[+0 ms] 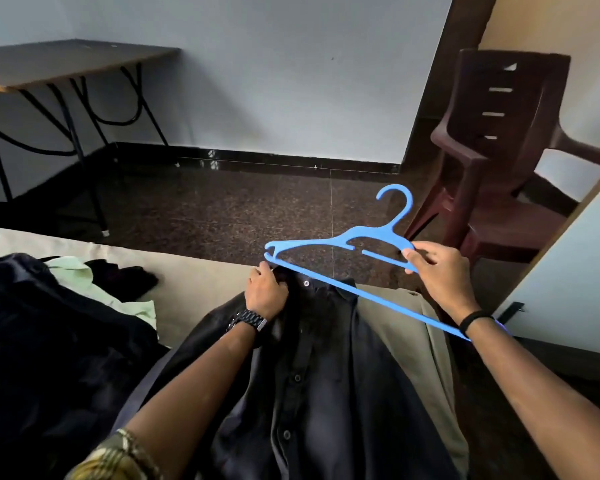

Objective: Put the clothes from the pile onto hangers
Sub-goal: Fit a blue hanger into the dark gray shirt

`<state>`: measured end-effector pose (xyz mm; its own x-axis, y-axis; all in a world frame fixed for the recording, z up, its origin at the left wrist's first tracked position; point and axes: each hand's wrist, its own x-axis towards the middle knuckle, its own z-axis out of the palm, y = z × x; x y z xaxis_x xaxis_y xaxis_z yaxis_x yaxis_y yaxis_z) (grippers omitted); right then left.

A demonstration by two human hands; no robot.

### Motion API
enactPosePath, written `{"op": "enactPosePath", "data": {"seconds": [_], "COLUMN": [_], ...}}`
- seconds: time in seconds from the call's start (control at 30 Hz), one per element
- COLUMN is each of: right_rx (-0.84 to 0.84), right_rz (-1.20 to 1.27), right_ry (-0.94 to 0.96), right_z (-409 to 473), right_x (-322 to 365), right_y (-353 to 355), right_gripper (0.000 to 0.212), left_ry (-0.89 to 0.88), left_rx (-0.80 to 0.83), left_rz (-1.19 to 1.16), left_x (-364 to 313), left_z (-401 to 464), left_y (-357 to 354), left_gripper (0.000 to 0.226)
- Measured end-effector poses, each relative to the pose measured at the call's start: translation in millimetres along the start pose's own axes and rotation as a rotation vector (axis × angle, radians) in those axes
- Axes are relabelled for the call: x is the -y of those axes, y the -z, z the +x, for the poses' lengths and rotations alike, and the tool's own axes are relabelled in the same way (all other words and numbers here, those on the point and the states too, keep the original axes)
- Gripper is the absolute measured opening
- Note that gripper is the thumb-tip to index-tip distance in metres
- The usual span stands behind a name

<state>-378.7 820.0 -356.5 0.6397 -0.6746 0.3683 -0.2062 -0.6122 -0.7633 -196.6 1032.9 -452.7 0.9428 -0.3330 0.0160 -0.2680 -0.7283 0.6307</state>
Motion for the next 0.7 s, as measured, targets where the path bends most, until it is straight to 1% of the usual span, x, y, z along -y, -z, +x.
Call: {"op": "enactPosePath", "data": {"seconds": [0.07, 0.13, 0.2, 0.23, 0.3, 0.37, 0.43, 0.53, 0.63, 0.7], "right_rx": [-0.056, -0.074, -0.035, -0.015, 0.007, 0.012, -0.003, -0.010, 0.058, 0.113], "right_rz": [0.021, -0.002, -0.069, -0.112, -0.180, -0.231, -0.271, -0.291, -0.248, -0.224], "right_ry": [-0.023, -0.045, -0.030, -0.010, 0.034, 0.086, 0.096, 0.076, 0.058, 0.039], "right_z": [0, -1, -1, -3, -4, -1, 2, 6, 6, 7], "right_x": [-6, -10, -12, -12, -9, -7, -6, -8, -6, -4], "right_y": [4, 10, 16, 18, 22, 27, 32, 41, 44, 42], "right_gripper": [0.015, 0.018, 0.019, 0.019, 0.018, 0.019, 0.020, 0.021, 0.024, 0.028], "left_ry": [-0.016, -0.024, -0.034, -0.045, -0.065, -0.038, 0.003, -0.003, -0.049, -0.084], "left_rx": [0.038, 0.074, 0.079, 0.090, 0.127, 0.161, 0.211, 0.295, 0.388, 0.404], "left_rz": [-0.023, 0.074, 0.171, 0.157, 0.049, -0.024, -0.020, 0.038, 0.042, 0.001], "left_x": [3, 5, 7, 8, 9, 7, 3, 1, 4, 7], "left_z": [3, 4, 7, 9, 13, 16, 18, 24, 31, 31], "left_y": [-1, 1, 3, 3, 5, 9, 13, 15, 14, 16], "left_gripper": [0.044, 0.045, 0.043, 0.041, 0.033, 0.028, 0.035, 0.042, 0.033, 0.027]}}
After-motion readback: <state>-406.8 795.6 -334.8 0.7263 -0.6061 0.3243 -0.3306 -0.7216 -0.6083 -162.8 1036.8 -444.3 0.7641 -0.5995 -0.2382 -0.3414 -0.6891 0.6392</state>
